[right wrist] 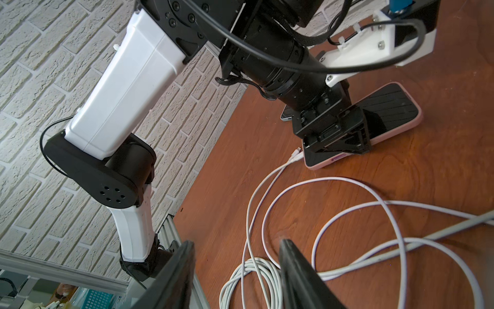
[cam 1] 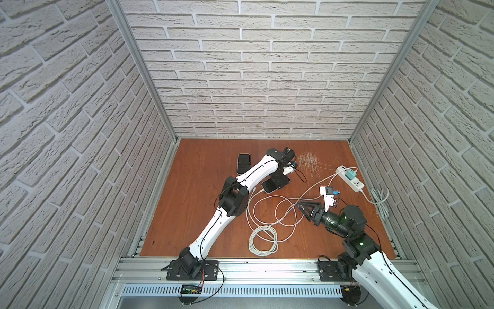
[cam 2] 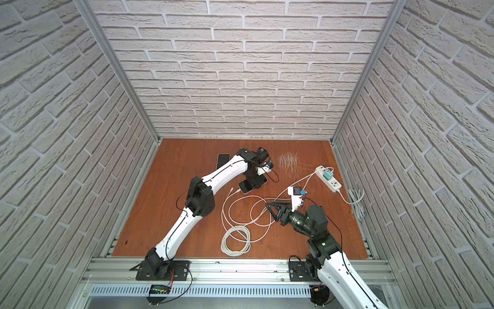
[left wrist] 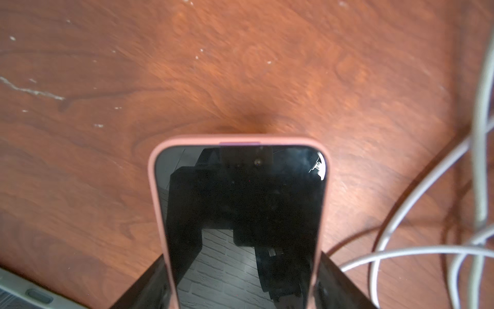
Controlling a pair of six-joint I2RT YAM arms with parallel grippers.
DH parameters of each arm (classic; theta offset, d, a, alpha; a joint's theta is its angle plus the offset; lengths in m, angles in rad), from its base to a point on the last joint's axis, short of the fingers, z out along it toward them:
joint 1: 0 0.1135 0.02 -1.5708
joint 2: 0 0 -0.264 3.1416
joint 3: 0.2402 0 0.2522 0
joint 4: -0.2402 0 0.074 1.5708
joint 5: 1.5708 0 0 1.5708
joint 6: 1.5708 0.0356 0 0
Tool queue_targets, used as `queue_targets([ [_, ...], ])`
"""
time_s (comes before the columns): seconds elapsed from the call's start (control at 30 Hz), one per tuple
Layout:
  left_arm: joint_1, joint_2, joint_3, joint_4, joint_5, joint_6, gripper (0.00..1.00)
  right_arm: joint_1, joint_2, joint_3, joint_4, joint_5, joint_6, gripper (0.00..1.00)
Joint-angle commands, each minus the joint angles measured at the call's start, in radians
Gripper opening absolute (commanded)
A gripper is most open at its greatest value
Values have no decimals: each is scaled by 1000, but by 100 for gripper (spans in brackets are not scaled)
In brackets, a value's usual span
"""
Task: Plug the charging cable into the phone
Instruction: Place the phone at the center of the board.
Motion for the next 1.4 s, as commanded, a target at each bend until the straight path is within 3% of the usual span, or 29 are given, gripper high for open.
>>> queue_targets([
  [0.0, 1, 17, 28, -14, -19, 76, 42, 5, -19, -13, 19, 9, 20, 56],
  [0.53, -2, 64, 23, 6, 36, 168, 48, 5, -22, -20, 17, 22, 24, 54],
  [1.13, -8, 79, 24, 33, -2, 162, 84, 5, -6, -21, 21, 28, 27, 56],
  [1.23, -8, 66, 19, 57, -15, 155, 98, 5, 2, -19, 24, 28, 27, 56],
  [1.37, -8, 50, 17, 87, -34, 144, 98, 5, 7, -20, 30, 24, 28, 56],
])
